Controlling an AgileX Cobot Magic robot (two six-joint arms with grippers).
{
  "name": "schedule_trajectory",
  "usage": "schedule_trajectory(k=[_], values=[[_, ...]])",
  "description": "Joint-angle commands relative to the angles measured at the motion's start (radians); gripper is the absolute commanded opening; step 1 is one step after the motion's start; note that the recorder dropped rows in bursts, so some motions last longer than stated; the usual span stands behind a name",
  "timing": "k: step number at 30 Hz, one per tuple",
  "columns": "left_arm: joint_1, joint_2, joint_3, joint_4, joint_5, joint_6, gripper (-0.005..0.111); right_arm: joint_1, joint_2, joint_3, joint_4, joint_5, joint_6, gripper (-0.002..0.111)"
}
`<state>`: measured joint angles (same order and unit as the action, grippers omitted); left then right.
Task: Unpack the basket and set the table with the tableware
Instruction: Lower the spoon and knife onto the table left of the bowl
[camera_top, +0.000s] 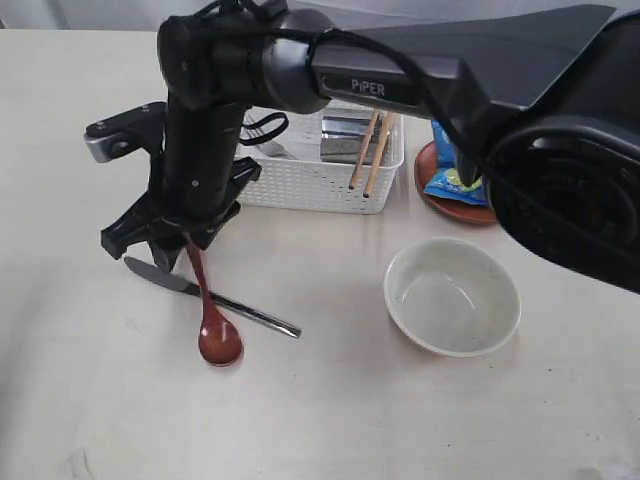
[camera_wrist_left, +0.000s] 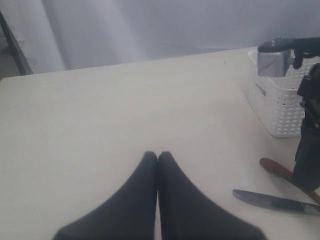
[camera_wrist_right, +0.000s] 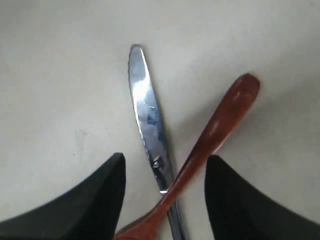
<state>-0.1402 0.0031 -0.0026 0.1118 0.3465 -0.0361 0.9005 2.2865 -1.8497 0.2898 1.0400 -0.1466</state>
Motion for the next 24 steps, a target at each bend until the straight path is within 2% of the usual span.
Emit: schedule_trajectory(k=[1,10,12,18,19,24], values=[[0.0,-0.003,0.003,-0.011,-0.002,-0.005,0.0,-0.001,-0.003,-0.009,-0.018,0.07,0.055,0.048],[0.0,-0.003,0.003,0.001,-0.002,-0.005,0.0,-0.001,0.07,0.001,-0.072,0.033,0.071,0.046],[0.0,-0.003,0.003,0.001,-0.002,-0.005,0.0,-0.001,0.072,0.001,-0.072,0.018,0.071,0.039],[0.0,-0.003,0.003,0.001,-0.002,-0.005,0.0,-0.001,0.074,0.001,-0.072,0.012,0.055,0.003],[0.0,-0.003,0.003,0.001,-0.002,-0.005,0.0,-0.001,0.074,0.001,-0.072,0.014,0.053,0.0],[0.0,-0.003,0.003,0.001,-0.002,-0.005,0.0,-0.001,0.072,0.001,-0.072,0.035,0.053,0.0]])
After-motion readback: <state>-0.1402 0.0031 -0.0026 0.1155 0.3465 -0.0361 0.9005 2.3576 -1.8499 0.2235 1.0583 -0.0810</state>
